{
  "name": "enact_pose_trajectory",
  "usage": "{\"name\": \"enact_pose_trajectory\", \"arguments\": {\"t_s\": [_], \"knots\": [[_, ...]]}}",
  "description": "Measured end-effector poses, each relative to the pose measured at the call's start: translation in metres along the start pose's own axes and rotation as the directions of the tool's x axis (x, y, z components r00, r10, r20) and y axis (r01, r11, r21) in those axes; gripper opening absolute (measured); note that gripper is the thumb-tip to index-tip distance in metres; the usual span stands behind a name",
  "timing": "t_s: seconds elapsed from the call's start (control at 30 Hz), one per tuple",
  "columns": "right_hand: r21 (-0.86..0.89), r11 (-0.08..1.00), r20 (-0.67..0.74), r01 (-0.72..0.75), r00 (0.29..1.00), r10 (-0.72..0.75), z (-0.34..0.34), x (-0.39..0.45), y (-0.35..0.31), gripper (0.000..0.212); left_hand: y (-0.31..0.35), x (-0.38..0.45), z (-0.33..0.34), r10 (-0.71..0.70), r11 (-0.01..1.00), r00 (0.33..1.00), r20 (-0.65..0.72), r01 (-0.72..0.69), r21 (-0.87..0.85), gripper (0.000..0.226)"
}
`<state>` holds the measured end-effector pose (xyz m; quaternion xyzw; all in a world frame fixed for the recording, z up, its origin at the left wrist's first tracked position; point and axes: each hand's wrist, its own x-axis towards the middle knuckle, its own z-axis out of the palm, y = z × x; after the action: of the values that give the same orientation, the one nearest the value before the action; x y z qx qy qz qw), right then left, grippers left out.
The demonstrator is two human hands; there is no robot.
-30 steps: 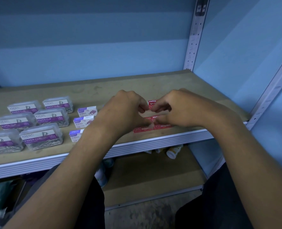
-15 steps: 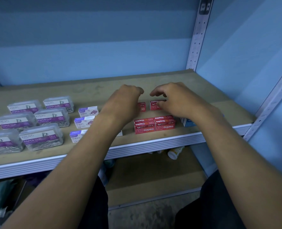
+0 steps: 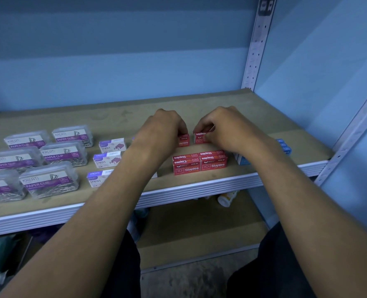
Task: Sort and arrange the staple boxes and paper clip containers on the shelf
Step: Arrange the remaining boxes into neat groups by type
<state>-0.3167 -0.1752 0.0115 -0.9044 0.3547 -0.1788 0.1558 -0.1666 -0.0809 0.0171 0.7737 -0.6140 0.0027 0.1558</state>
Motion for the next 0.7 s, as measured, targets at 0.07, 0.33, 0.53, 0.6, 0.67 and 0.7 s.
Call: {"name": "enact_pose_trajectory", "arguments": {"t_s": [0.07, 0.33, 0.53, 0.6, 0.67, 0.7], "knots": [[0.016, 1.000, -0.002, 0.006, 1.000, -0.006, -0.003, -0.003, 0.000, 0.028, 0.003, -0.005, -0.003, 0.010, 1.000, 1.000, -0.010, -0.010, -0.013, 0.035], [0.052, 0.997, 0.012, 0.048, 0.999, -0.048, -0.016, -0.018, -0.006, 0.027, 0.012, -0.026, -0.017, 0.060, 0.996, 0.995, -0.075, -0.064, -0.058, 0.033], [0.033, 0.998, 0.026, 0.053, 0.998, -0.054, -0.019, -0.027, -0.014, 0.024, 0.014, -0.037, -0.019, 0.061, 0.993, 0.997, -0.036, -0.065, -0.098, 0.030], [0.013, 0.998, 0.031, 0.056, 0.998, -0.056, -0.019, -0.029, -0.015, 0.024, 0.014, -0.039, -0.019, 0.061, 0.992, 0.998, -0.031, -0.064, -0.108, 0.028], [0.003, 0.998, 0.040, 0.055, 0.998, -0.055, -0.019, -0.030, -0.014, 0.024, 0.014, -0.040, -0.018, 0.066, 0.992, 0.998, -0.024, -0.068, -0.108, 0.028], [0.001, 0.998, 0.046, 0.055, 0.997, -0.055, -0.020, -0.031, -0.014, 0.023, 0.015, -0.040, -0.018, 0.069, 0.992, 0.997, -0.023, -0.071, -0.106, 0.027]]}}
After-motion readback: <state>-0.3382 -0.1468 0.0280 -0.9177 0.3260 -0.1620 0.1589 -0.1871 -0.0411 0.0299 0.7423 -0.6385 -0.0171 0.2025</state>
